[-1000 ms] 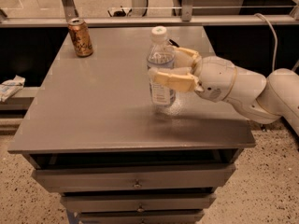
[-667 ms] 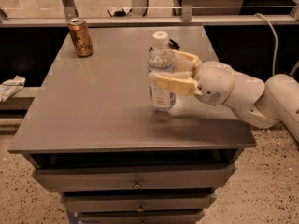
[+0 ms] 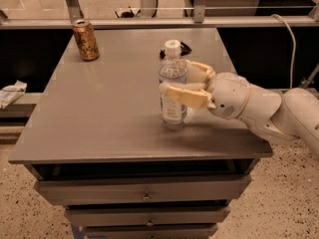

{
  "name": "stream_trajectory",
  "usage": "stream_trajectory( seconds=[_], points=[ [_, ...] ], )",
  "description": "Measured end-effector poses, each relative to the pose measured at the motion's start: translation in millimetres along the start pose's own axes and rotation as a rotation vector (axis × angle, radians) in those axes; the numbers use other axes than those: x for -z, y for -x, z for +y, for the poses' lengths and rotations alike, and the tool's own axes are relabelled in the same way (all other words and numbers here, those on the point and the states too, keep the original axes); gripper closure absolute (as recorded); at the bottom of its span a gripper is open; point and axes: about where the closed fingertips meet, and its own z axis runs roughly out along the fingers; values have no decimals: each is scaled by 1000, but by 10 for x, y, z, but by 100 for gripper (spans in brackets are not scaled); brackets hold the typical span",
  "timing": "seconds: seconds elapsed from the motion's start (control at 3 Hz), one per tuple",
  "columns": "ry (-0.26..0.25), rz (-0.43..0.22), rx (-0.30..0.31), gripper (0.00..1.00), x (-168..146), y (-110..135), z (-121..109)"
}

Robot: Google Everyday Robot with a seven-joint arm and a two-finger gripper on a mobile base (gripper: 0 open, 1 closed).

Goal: Place blue plastic bottle upright

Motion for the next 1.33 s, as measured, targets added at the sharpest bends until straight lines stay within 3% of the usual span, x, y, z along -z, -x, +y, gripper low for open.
stream_trajectory(
  seconds=[0.33,1.33],
  points=[
    [-7,3,-9,1,27,-31,19],
    [-30,64,-26,0,244,-2,107]
  ],
)
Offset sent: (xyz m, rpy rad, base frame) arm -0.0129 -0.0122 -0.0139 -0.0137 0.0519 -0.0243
